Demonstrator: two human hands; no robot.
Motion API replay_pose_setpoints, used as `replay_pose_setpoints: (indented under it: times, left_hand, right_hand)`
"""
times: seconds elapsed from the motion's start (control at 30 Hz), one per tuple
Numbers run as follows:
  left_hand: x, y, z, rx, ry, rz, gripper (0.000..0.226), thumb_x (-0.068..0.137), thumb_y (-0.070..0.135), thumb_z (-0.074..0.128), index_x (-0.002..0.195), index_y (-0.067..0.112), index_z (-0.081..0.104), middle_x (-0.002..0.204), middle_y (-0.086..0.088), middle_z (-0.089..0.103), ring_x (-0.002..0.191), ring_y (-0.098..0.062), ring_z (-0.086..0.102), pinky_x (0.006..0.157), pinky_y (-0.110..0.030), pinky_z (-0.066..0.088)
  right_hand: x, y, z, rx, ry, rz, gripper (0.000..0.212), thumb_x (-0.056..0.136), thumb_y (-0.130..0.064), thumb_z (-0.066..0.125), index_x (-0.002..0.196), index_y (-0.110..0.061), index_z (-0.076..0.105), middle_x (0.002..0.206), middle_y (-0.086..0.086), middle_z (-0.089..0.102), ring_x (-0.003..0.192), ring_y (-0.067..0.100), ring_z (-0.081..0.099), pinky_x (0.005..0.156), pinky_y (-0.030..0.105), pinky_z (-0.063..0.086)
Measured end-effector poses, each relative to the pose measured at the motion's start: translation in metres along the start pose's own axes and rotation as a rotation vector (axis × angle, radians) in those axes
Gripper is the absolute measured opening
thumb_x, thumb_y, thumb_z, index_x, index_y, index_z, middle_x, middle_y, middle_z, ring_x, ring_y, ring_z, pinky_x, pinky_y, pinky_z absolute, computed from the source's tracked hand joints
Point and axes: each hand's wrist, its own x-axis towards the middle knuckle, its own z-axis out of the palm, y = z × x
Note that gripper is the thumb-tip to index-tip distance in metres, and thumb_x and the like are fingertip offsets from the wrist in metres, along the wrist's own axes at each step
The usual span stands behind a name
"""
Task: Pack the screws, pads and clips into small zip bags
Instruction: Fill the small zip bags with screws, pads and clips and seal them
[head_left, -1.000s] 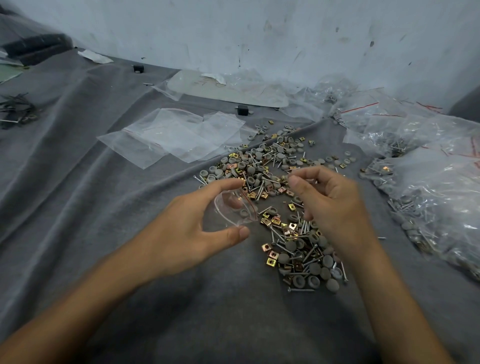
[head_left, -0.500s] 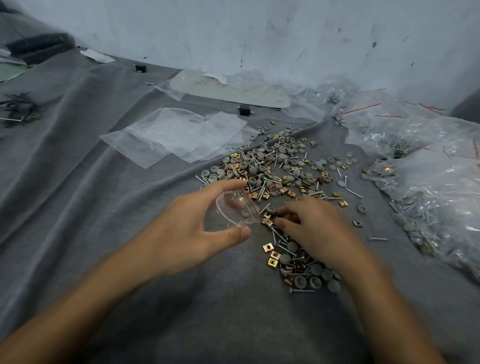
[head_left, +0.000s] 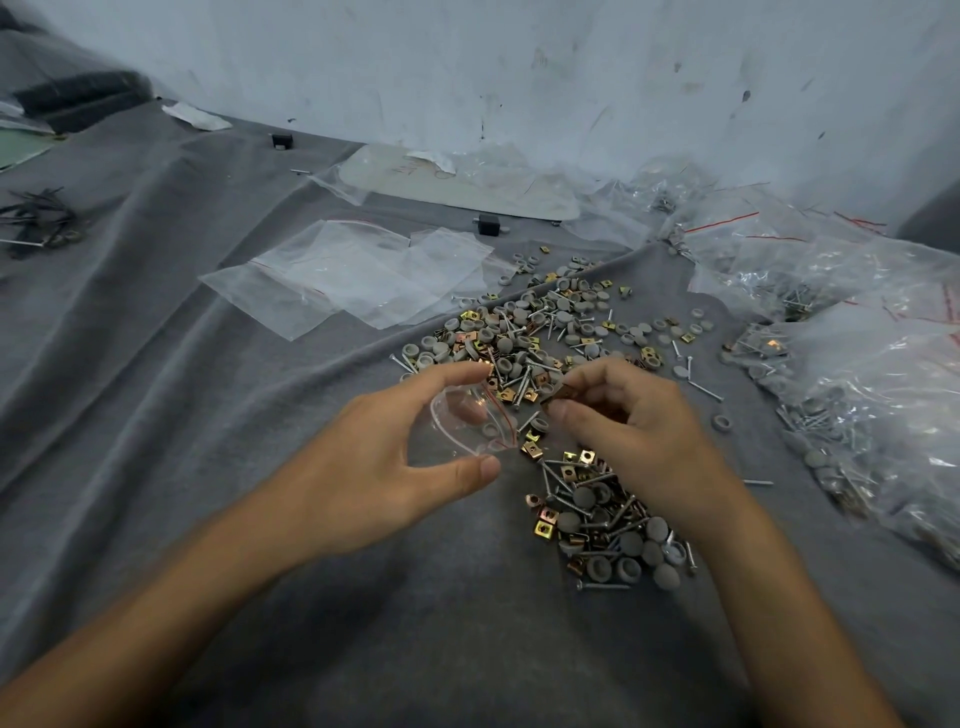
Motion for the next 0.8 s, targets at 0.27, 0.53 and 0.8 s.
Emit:
replay_pose_setpoints:
  times: [0.27,0.53,0.8]
  left_hand:
    - [0.0,0.002,0.001,-0.003,0.003,0.0,0.073,0.076,0.067,0.068,0.142,0.053,0.04,0.132,0.033,0.058,0.124,0.011,0.051,0.109,-0.031,0.045]
    - [0.0,0.005,0.0,-0.014,-0.002,-0.004,0.072,0.078,0.06,0.071,0.143,0.046,0.045,0.134,0.031,0.058,0.125,0.012,0.051,0.111,-0.028,0.042]
    - [0.001,0.007,-0.001,-0.022,-0.014,-0.003,0.073,0.078,0.058,0.073,0.144,0.043,0.046,0.132,0.03,0.059,0.122,0.012,0.053,0.106,-0.022,0.043]
  right_hand:
    - [-0.005,-0.013,0.002,0.414,-0.059,-0.034,0.012,0.086,-0.024,0.072,0.092,-0.034,0.073,0.09,-0.005,0.074,0.079,0.006,0.065,0.068,0.018,0.052]
    - [-0.009,-0.021,0.012,0.485,-0.117,-0.038,0.009,0.086,-0.026,0.073,0.095,-0.028,0.072,0.092,0.0,0.076,0.08,0.005,0.068,0.071,0.019,0.053]
    - [-0.011,-0.025,0.02,0.644,-0.219,-0.012,0.016,0.084,-0.038,0.078,0.097,-0.033,0.071,0.101,0.009,0.077,0.077,0.008,0.063,0.07,0.021,0.049]
